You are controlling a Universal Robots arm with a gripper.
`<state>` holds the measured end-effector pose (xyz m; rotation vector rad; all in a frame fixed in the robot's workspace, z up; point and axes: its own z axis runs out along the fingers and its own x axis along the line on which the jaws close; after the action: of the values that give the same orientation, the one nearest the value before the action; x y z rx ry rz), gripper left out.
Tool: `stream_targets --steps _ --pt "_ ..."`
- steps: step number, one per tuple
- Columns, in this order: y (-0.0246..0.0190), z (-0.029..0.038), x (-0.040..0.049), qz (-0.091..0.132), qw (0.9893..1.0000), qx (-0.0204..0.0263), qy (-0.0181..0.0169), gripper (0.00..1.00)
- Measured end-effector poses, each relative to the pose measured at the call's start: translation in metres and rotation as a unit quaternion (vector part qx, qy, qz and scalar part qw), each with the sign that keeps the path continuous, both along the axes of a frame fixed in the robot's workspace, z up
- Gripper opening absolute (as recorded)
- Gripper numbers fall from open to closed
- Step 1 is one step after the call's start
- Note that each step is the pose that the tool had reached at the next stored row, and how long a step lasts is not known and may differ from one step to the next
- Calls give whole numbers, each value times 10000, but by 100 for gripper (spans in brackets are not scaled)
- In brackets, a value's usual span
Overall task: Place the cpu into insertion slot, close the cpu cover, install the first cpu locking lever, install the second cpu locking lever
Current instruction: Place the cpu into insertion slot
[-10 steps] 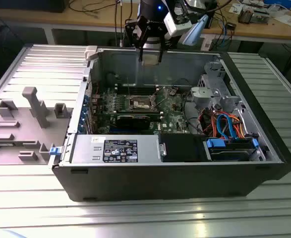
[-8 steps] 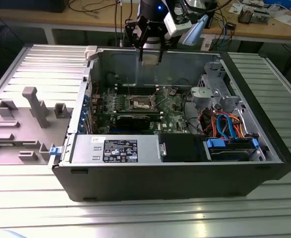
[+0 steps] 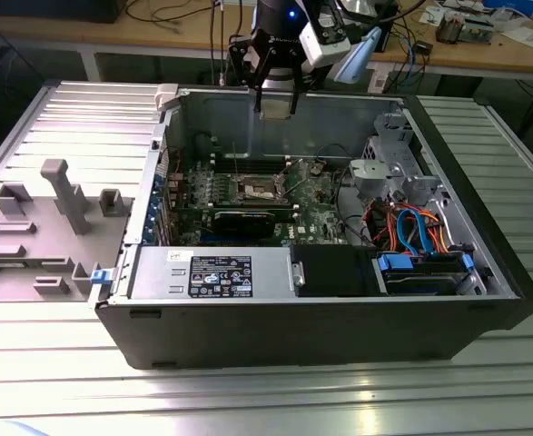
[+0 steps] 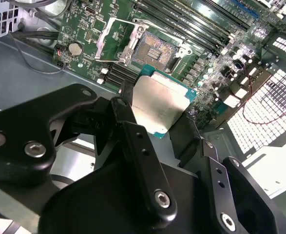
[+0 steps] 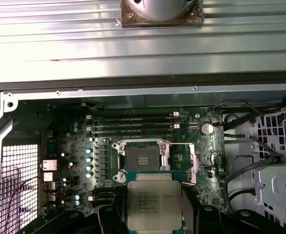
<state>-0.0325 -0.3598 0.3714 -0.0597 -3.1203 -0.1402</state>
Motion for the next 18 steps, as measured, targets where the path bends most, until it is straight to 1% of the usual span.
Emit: stream_targets --steps 12,18 --pt "0 0 0 -11 10000 0 0 54" --pt "0 0 0 -82 10000 0 0 54"
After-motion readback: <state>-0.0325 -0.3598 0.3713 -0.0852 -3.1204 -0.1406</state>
